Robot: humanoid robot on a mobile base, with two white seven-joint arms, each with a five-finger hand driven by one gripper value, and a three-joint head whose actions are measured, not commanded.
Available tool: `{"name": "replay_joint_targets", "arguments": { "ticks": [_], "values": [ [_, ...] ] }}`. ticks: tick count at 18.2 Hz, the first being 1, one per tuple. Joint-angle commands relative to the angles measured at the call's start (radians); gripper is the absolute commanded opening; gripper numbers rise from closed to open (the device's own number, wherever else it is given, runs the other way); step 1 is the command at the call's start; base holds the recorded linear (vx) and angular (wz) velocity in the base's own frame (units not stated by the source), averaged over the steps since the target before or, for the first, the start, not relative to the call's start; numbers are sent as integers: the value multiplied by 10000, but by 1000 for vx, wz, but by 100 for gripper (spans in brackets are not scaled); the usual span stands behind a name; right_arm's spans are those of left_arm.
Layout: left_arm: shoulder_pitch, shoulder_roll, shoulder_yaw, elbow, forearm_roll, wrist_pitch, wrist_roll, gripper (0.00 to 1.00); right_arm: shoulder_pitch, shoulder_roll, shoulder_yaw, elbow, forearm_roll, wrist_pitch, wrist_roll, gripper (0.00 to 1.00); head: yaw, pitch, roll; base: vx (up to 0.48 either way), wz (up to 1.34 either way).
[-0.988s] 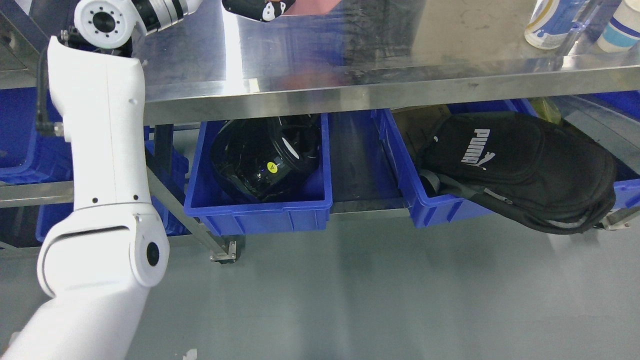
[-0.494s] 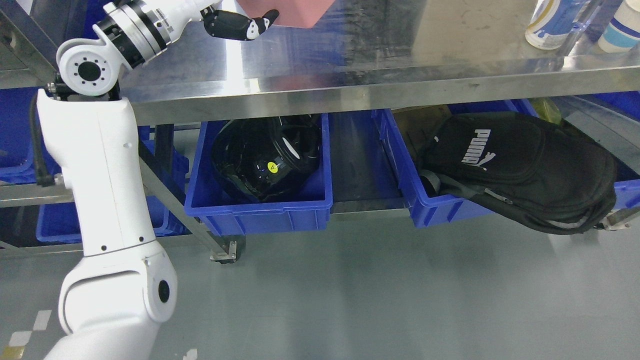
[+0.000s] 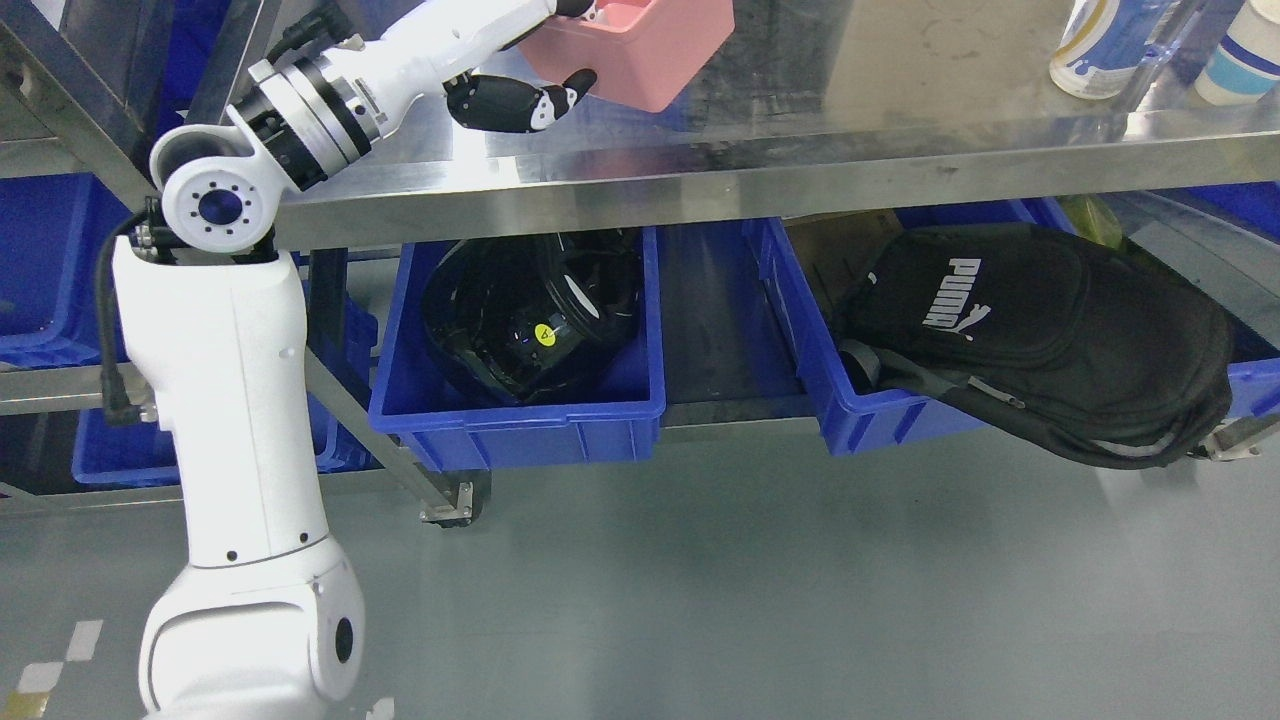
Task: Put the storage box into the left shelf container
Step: 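Grip the pink box rim and pull it off the shelf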
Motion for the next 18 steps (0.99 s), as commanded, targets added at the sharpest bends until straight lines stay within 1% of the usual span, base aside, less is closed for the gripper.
{"name": "replay_joint_targets", "arguments": {
  "ticks": [1,5,12,18],
  "values": [
    [601,170,-1248,-1467,109,2,5,1,-184,-175,0,-174,0,-8,-6,99,0,0,0,0,0],
    [1016,170,-1586,-1698,140,2,5,1,-184,-175,0,-174,0,-8,-6,99,0,0,0,0,0],
    [1017,170,-1586,-1790,140,2,5,1,-184,-175,0,-174,0,-8,-6,99,0,0,0,0,5],
    [1001,170,-1586,-1836,156,2,20,1,-184,-175,0,-174,0,-8,-6,99,0,0,0,-46,258]
  ]
}}
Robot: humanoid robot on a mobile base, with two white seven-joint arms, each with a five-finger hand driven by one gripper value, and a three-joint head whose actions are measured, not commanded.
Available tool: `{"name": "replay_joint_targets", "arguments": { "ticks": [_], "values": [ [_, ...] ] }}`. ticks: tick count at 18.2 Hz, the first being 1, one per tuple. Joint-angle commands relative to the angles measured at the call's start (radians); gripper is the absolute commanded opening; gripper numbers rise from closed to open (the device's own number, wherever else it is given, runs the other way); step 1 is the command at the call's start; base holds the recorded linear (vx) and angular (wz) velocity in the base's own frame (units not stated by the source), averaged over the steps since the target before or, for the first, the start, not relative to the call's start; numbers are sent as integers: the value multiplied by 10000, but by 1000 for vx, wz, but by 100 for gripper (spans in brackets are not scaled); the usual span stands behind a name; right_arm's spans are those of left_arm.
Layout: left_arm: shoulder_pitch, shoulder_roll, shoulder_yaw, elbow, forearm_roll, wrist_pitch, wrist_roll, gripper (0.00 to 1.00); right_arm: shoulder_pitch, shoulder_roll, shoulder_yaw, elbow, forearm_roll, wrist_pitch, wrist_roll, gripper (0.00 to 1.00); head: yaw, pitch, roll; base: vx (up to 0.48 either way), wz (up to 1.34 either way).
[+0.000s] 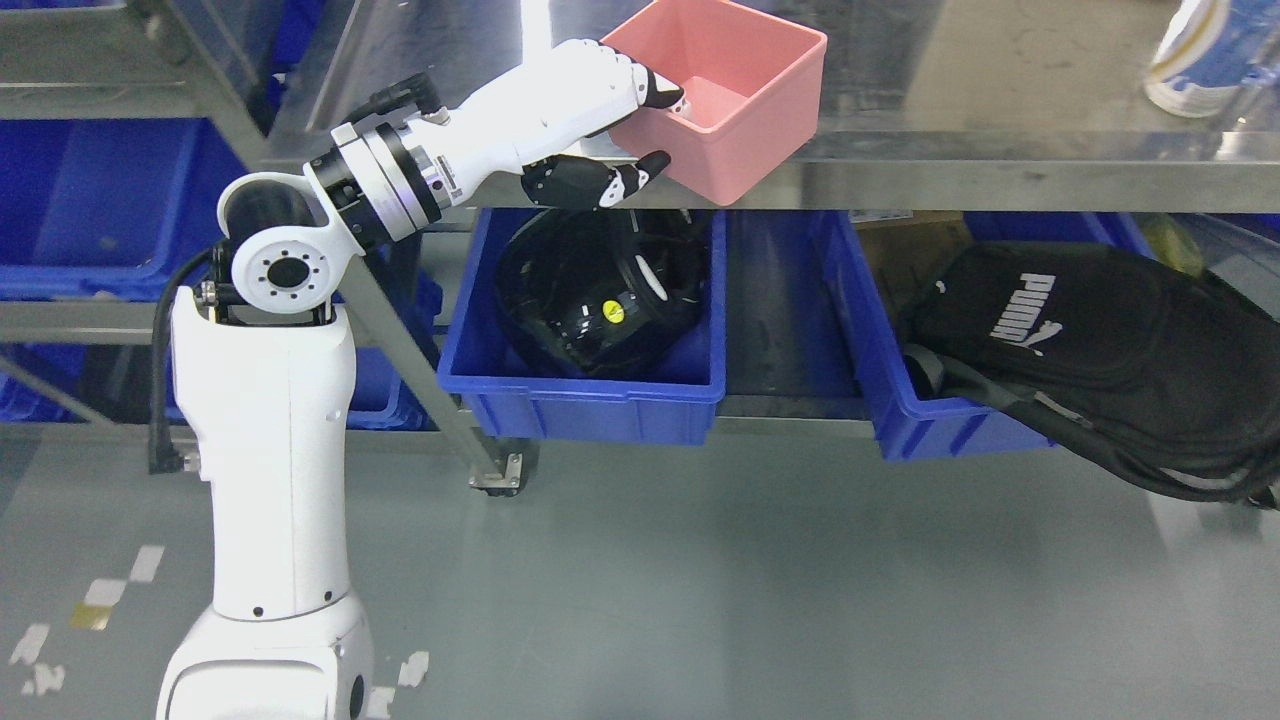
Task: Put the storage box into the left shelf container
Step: 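Grip the pink box rim and pull it off the shelf, then hold the pink box with the left hand while turning toward the rack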
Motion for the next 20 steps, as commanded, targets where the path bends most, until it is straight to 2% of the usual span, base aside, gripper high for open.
{"name": "replay_joint_targets", "arguments": {
  "ticks": [1,13,20],
  "values": [
    [38,175,-287,-380,9,8,-5,1,-184,-175,0,-175,0,-8,-51,99,0,0,0,-88,618],
    [53,175,-272,-365,40,23,10,1,-184,-175,0,-175,0,-8,-51,99,0,0,0,-77,663],
    [251,175,-470,-365,40,23,56,1,-184,-175,0,-175,0,-8,-51,99,0,5,0,49,860]
  ]
}}
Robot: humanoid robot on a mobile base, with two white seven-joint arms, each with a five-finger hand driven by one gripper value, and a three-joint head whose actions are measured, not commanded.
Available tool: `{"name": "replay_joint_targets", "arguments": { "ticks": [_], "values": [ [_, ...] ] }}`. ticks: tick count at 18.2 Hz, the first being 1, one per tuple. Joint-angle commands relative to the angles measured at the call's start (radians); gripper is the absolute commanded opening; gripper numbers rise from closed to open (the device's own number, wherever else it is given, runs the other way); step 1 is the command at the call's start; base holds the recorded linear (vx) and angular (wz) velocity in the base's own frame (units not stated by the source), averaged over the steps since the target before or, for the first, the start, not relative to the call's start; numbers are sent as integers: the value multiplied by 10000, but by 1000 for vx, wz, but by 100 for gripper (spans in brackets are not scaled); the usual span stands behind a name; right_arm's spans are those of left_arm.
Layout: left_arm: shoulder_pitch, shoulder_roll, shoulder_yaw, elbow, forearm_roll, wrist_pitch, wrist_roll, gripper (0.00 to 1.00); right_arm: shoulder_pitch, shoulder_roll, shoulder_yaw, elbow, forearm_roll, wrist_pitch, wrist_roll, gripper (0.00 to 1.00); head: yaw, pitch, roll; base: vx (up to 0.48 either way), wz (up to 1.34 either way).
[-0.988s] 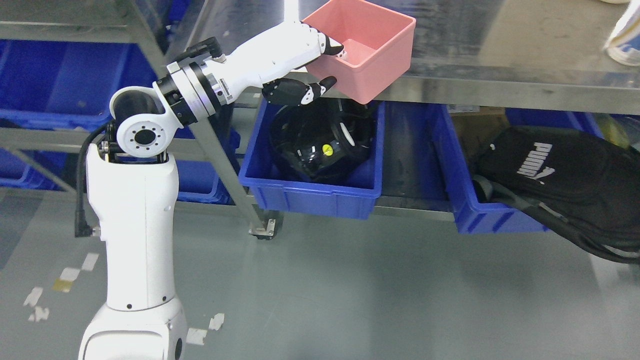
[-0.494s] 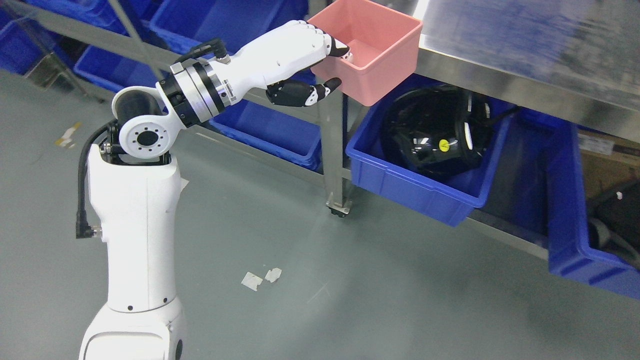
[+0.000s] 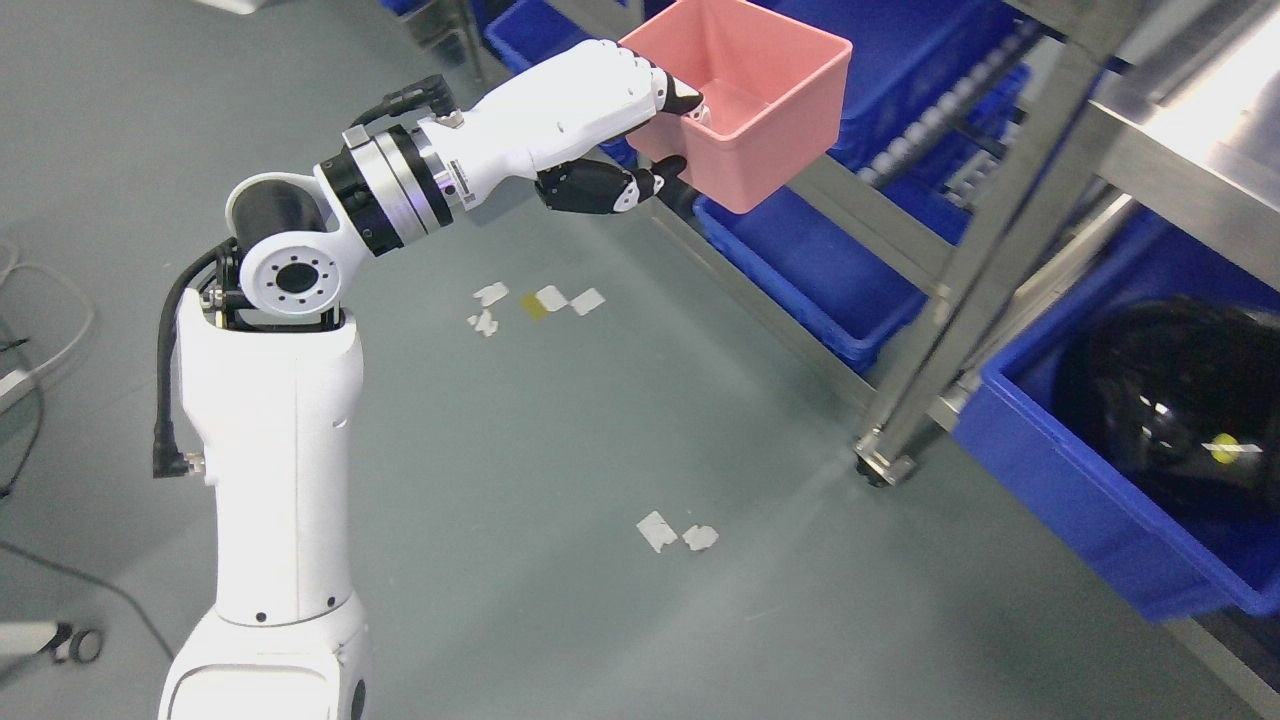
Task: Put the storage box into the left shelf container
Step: 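Hold the pink box with the left hand while turning toward the rack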
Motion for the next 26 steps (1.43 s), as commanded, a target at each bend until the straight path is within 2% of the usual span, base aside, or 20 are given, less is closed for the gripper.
{"name": "replay_joint_targets", "arguments": {
  "ticks": [1,12,26],
  "values": [
    [382,175,-282,-46,5,-20,45,1,-185,-175,0,-175,0,-8,-3,99,0,0,0,174,955],
    [844,175,-390,-31,-10,-127,275,2,-185,-175,0,-175,0,-8,-3,99,0,1,0,262,816],
    [1350,175,-728,-31,5,-402,214,2,-185,-175,0,-175,0,-8,-3,99,0,1,0,405,277]
  ]
}}
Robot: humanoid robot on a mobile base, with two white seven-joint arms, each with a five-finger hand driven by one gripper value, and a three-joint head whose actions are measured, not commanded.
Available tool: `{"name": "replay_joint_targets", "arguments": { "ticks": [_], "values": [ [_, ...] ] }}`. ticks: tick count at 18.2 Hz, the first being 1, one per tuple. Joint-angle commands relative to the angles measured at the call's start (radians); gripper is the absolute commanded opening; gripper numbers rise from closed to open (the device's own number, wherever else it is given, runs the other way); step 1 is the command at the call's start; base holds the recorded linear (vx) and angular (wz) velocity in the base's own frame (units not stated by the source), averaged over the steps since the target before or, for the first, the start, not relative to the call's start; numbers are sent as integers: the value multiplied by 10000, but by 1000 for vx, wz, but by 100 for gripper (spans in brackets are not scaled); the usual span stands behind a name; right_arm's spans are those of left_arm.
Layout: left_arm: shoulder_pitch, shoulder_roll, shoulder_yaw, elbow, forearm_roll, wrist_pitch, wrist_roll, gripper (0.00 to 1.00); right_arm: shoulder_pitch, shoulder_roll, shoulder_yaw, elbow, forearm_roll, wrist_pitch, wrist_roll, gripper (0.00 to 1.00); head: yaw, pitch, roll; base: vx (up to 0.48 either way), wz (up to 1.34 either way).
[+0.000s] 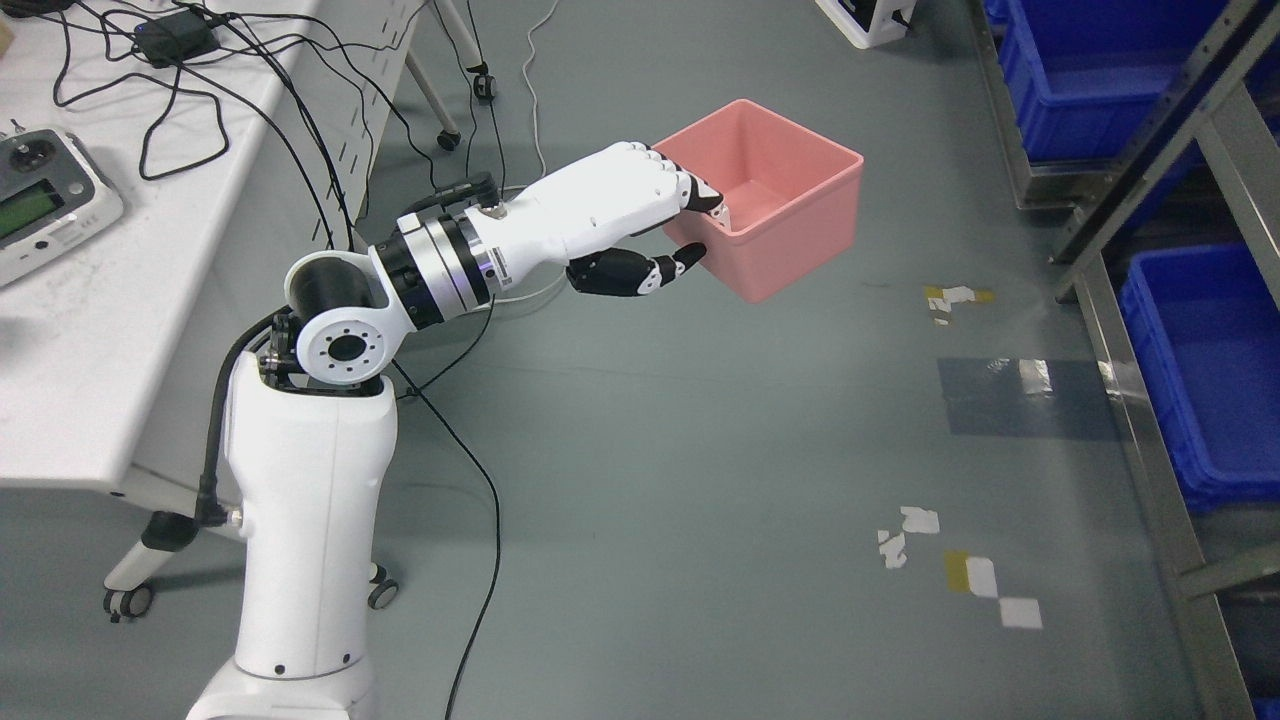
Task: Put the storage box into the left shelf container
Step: 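Hold the pink box with the left hand while turning toward the rack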
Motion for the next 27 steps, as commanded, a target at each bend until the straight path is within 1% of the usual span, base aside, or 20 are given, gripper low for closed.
{"name": "replay_joint_targets", "arguments": {
  "ticks": [1,8,13,19,22,25,27],
  "values": [
    [122,175,-209,-1,7,-188,-1,2,-183,-175,0,-174,0,8,1,99,0,0,0,426,193],
    [122,175,-224,15,7,-188,29,2,-183,-175,0,-174,0,8,1,99,0,0,0,388,69],
    [122,175,-270,30,7,-203,29,2,-183,-175,0,-174,0,8,1,99,0,0,0,402,-294],
    [122,175,-500,14,37,-218,45,2,-183,-175,0,-174,0,8,1,99,0,0,0,310,-222],
    [137,175,-561,14,37,-218,60,2,-183,-175,0,-174,0,8,1,99,0,0,0,245,-613],
    [244,175,-1111,60,267,-158,60,2,-183,-175,0,-174,0,8,1,99,0,0,0,242,-823],
    [596,175,-1495,106,283,-157,60,2,-183,-175,0,-174,0,8,1,99,0,1,0,236,-903]
  ]
}}
